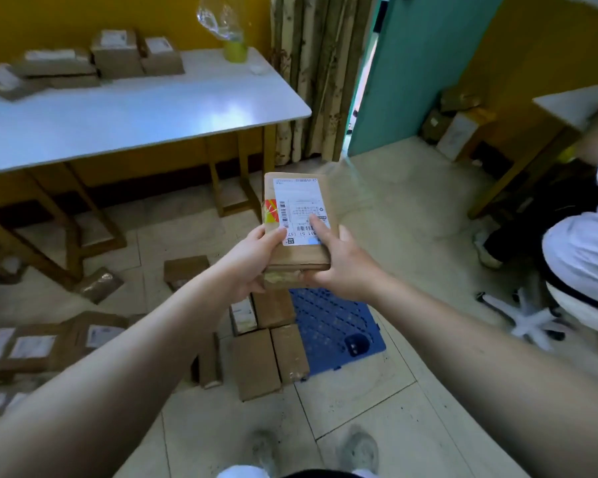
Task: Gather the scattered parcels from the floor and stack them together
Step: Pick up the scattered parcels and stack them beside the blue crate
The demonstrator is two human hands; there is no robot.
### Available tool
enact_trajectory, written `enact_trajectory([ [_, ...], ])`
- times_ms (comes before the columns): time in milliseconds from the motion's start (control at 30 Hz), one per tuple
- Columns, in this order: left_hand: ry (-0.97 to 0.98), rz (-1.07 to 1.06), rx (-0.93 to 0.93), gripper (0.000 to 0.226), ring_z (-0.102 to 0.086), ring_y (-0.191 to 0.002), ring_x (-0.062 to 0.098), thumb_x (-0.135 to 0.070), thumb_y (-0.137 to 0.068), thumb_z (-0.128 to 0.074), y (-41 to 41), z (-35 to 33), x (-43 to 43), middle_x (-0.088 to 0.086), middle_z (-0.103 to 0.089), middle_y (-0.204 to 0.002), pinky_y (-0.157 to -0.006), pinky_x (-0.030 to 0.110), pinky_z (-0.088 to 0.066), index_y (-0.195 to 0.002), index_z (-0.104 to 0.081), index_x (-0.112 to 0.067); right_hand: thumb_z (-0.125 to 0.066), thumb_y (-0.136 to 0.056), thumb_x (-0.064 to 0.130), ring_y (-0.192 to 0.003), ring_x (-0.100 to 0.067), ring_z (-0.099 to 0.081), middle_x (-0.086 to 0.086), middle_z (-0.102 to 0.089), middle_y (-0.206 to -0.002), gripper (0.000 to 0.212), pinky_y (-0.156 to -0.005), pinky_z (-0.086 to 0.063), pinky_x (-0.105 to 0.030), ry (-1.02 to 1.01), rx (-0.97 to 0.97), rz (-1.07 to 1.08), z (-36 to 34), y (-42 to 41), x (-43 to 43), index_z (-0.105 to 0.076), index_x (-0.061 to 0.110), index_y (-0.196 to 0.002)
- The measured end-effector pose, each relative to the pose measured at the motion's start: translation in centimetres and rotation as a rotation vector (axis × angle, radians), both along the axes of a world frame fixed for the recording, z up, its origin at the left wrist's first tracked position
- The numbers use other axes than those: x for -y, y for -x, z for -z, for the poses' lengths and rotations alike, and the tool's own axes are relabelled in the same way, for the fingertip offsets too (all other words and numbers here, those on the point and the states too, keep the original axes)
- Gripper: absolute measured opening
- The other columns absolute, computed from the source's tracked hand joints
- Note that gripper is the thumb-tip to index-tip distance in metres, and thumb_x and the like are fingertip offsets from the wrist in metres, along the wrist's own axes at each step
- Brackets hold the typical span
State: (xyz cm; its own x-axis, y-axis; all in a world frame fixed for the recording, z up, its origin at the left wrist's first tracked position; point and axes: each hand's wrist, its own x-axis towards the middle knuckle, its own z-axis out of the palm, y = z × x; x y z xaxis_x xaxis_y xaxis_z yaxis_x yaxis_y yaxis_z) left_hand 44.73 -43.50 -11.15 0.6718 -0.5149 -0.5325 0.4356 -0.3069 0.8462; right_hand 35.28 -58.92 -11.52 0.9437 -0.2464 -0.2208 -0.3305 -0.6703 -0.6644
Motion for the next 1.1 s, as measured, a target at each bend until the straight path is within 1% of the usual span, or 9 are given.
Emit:
enact_trajectory([
  [100,-0.054,-0.007,0.034,0.025,-0.072,-0.077,0.011,-0.052,-0.095,-0.043,-0.9,0.8,1.7,-0.010,-0.071,-0.096,-0.068,0.037,-0.059,-0.117,-0.050,-0.042,-0.070,-0.082,0.041,-0.104,-0.016,-0.044,0.007,-0.024,-0.120,0.095,-0.088,-0.045,-0.029,0.056,0.028,-0.059,1.5,-1.6,2.2,-0.003,0.045,-0.150],
  [200,-0.113,-0.050,0.105,0.035,-0.070,-0.086,0.013,-0.051,-0.094,-0.046,-1.4,2.1,4.0,-0.007,-0.068,-0.107,-0.066,0.034,-0.059,-0.123,-0.051,-0.032,-0.069,-0.084,0.043,-0.102,-0.016,-0.044,0.007,-0.023,-0.118,0.094,-0.084,-0.043,-0.026,0.072,0.025,-0.127,3.3,-2.7,4.9,-0.002,0.043,-0.150],
  [300,-0.163,-0.119,0.145,0.040,-0.067,-0.092,0.013,-0.046,-0.092,-0.054,-1.8,4.0,7.1,-0.004,-0.064,-0.109,-0.076,0.037,-0.059,-0.125,-0.046,-0.025,-0.068,-0.084,0.044,-0.104,-0.017,-0.044,0.003,-0.026,-0.125,0.094,-0.088,-0.046,-0.031,0.085,0.008,-0.181,5.4,-3.7,8.4,-0.002,0.040,-0.151],
  [433,-0.175,-0.195,0.086,0.042,-0.068,-0.090,0.016,-0.039,-0.093,-0.056,-2.3,7.7,11.6,0.000,-0.063,-0.106,-0.074,0.039,-0.059,-0.129,-0.038,-0.028,-0.067,-0.085,0.041,-0.107,-0.016,-0.040,-0.001,-0.028,-0.129,0.093,-0.091,-0.043,-0.032,0.059,-0.029,-0.231,9.2,-5.0,13.6,-0.003,0.036,-0.152],
  [633,-0.221,-0.201,0.038,0.045,-0.063,-0.099,0.015,-0.025,-0.099,-0.048,-3.3,15.4,15.8,0.001,-0.062,-0.120,-0.091,0.044,-0.052,-0.142,-0.039,-0.025,-0.066,-0.087,0.042,-0.105,-0.012,-0.035,0.002,-0.026,-0.132,0.090,-0.087,-0.040,-0.030,0.012,-0.071,-0.252,17.6,-6.4,18.3,-0.003,0.034,-0.152],
  [700,-0.257,-0.184,0.010,0.047,-0.062,-0.103,0.016,-0.028,-0.098,-0.047,-3.7,18.3,16.2,0.001,-0.061,-0.124,-0.090,0.039,-0.052,-0.144,-0.037,-0.029,-0.064,-0.088,0.038,-0.110,-0.015,-0.039,0.003,-0.024,-0.135,0.089,-0.090,-0.044,-0.033,-0.010,-0.095,-0.250,20.9,-6.6,18.7,-0.002,0.035,-0.152],
  [833,-0.479,-0.127,0.085,0.050,-0.043,-0.131,0.021,-0.032,-0.099,-0.044,-4.9,26.1,15.6,0.003,-0.042,-0.148,-0.099,0.033,-0.038,-0.147,-0.031,-0.027,-0.059,-0.090,0.031,-0.116,-0.019,-0.041,0.000,-0.022,-0.140,0.086,-0.091,-0.046,-0.034,0.002,-0.159,-0.228,28.5,-7.0,19.5,0.001,0.036,-0.151],
  [967,-0.767,0.051,0.190,0.062,-0.036,-0.136,0.025,-0.032,-0.092,-0.058,-5.8,36.0,13.7,0.007,-0.034,-0.152,-0.104,0.040,-0.037,-0.147,-0.030,-0.026,-0.059,-0.092,0.032,-0.119,-0.021,-0.040,-0.003,-0.020,-0.142,0.086,-0.094,-0.045,-0.036,0.026,-0.220,-0.216,37.0,-7.4,20.0,0.003,0.033,-0.151],
  [1100,-1.038,0.329,0.363,0.075,-0.013,-0.145,0.029,-0.041,-0.088,-0.061,-6.9,45.9,12.3,0.007,-0.015,-0.159,-0.114,0.048,-0.023,-0.150,-0.022,-0.026,-0.057,-0.092,0.044,-0.129,-0.028,-0.033,-0.008,-0.009,-0.153,0.085,-0.101,-0.038,-0.038,0.086,-0.304,-0.225,45.7,-8.1,20.2,0.004,0.033,-0.151],
])
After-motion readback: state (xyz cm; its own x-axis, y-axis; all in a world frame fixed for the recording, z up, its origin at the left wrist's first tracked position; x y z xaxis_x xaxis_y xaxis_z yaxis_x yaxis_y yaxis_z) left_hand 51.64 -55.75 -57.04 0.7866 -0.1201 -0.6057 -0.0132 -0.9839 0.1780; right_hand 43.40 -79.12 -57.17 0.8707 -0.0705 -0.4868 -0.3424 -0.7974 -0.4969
